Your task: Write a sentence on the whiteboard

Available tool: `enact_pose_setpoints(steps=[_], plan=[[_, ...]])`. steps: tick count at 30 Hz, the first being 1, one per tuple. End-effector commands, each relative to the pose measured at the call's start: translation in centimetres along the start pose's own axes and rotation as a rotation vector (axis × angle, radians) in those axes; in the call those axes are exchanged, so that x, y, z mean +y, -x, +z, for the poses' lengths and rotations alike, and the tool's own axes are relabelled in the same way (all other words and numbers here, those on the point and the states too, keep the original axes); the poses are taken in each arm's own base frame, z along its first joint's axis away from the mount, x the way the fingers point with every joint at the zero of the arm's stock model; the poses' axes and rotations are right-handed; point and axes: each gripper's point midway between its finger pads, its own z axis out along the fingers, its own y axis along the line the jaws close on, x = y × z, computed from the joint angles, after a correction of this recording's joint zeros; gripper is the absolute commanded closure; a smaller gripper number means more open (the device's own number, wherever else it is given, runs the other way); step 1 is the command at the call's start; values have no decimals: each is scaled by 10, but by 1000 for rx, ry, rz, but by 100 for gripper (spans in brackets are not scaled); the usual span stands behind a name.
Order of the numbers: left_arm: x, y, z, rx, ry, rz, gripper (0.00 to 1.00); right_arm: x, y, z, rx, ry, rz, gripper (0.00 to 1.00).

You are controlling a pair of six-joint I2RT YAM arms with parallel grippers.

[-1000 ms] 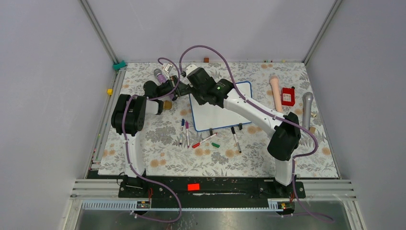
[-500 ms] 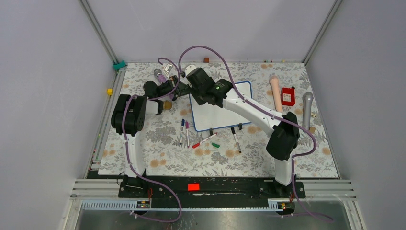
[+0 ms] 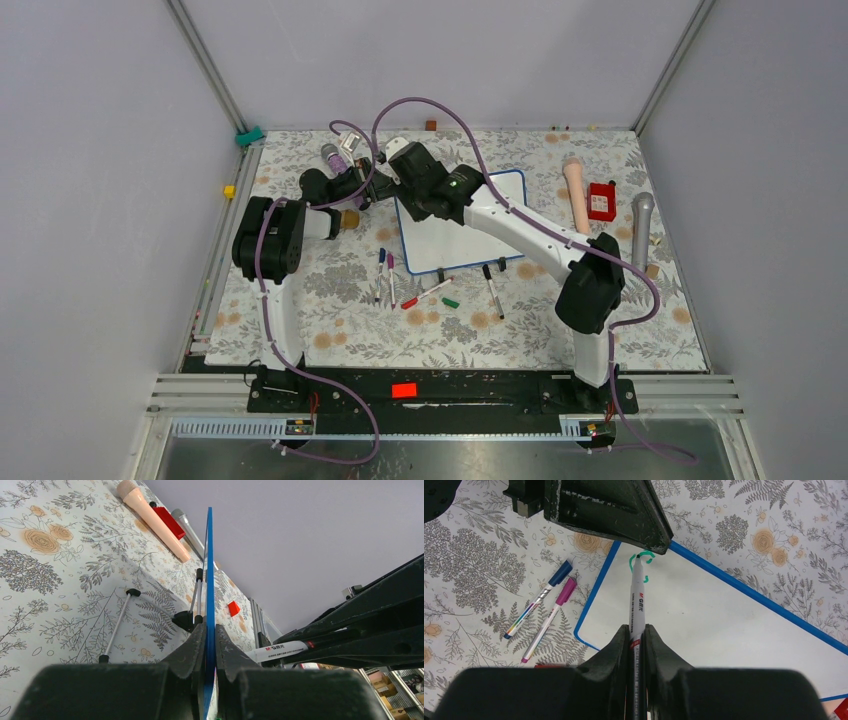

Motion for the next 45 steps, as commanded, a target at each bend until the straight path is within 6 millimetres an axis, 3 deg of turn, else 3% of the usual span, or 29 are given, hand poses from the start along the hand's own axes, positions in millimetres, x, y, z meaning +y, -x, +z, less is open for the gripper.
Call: enact_pose_setpoints(steps=[1, 9, 16, 19, 32, 45], plan=[[-21, -16, 1, 89, -64, 63, 100, 5, 1, 2, 6, 29, -5, 100], [-20, -16, 1, 89, -64, 61, 100, 6, 2, -3, 3, 40, -3, 100], [-21, -16, 1, 91, -64, 63, 100, 7, 29, -37, -112, 97, 15, 100], [-21, -16, 1, 90, -64, 66, 100, 2, 28, -46, -141, 87, 18, 100], [-24, -21, 5, 101, -73, 65, 100, -20, -12, -50, -62, -2, 88, 100], [-23, -21, 5, 104, -73, 60, 100, -29, 2, -37, -72, -48, 87, 100]])
